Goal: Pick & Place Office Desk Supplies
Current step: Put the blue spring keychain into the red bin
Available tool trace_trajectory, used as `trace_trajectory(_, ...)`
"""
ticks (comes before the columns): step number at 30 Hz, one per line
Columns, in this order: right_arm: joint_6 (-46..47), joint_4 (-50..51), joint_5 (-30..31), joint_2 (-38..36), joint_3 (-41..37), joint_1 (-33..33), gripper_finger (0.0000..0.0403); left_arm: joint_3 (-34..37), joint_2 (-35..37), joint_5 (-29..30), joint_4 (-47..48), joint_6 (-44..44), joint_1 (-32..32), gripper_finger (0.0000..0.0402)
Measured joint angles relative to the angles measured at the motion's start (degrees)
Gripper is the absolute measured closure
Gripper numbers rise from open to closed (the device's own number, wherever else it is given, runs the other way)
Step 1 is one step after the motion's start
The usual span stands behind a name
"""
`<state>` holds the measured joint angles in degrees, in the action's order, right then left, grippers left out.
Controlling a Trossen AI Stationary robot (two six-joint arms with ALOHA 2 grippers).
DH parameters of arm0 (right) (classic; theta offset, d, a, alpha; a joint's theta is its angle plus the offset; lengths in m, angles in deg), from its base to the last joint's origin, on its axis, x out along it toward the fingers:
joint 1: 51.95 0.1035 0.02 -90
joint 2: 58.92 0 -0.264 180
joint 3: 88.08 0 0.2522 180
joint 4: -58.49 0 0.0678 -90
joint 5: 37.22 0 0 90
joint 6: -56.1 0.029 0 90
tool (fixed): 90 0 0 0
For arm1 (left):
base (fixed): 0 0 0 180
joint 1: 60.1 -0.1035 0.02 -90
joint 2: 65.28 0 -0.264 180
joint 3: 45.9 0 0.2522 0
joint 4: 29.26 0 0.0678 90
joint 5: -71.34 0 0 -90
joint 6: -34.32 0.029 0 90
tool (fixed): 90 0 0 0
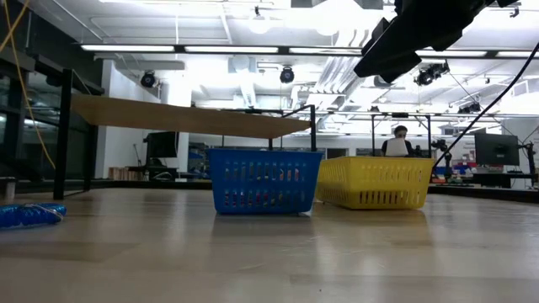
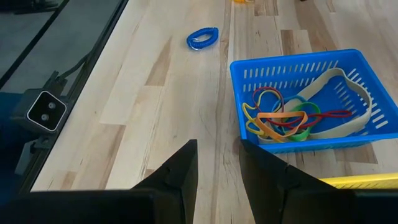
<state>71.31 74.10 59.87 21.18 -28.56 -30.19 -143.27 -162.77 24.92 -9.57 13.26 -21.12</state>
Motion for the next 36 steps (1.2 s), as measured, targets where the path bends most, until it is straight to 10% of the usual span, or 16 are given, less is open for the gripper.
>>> trace_trajectory(7, -0.01, 0.01, 0.0, 0.0, 0.0, 0.0, 0.0298, -0.02, 0.0, -0.92, 6.32, -0.92, -0.65, 0.0289)
trace_trajectory(18, -0.01, 0.02, 0.01, 0.0, 0.0, 0.0, 0.0298, 1.03, 0.0, -2.57, 36.75, -34.08, -1.46, 0.0289)
trace_trajectory(36, -0.01, 0.02, 0.02, 0.0, 0.0, 0.0, 0.0298, 10.79, 0.42, -9.04, 38.07, -49.77, -1.2, 0.0289)
